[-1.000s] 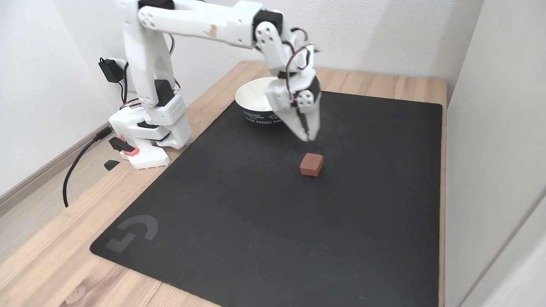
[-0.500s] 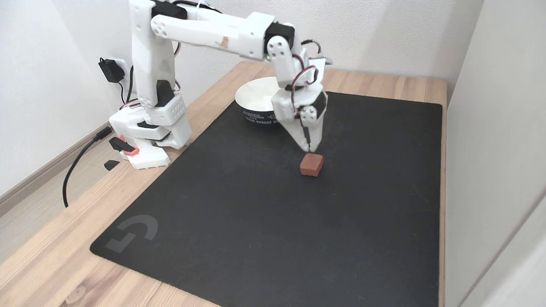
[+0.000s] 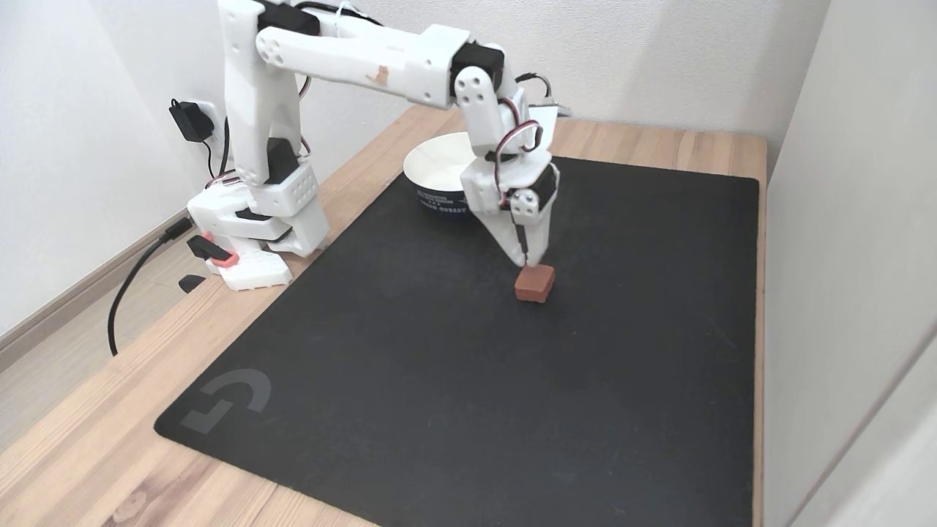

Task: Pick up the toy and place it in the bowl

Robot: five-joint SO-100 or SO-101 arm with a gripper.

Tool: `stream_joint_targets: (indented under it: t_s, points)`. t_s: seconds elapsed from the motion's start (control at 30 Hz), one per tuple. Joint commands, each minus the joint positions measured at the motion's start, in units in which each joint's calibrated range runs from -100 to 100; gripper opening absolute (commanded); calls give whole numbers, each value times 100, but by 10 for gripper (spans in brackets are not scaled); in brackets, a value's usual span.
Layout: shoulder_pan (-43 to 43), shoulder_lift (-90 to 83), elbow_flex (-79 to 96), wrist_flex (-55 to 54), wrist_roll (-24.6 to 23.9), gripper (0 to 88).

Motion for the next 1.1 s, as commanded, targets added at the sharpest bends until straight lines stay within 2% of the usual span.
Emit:
stream_joint_targets:
  t_s: [0.0, 0.1, 0.5, 0.87, 1.07]
  points:
    - [-28, -35, -216, 41, 14, 252]
    - [-37, -35, -207, 41, 24, 345]
    - [-37, -18, -171, 600, -7, 345]
    - [-20, 15, -153, 541, -7, 345]
    - [-3, 723, -243, 253, 8, 345]
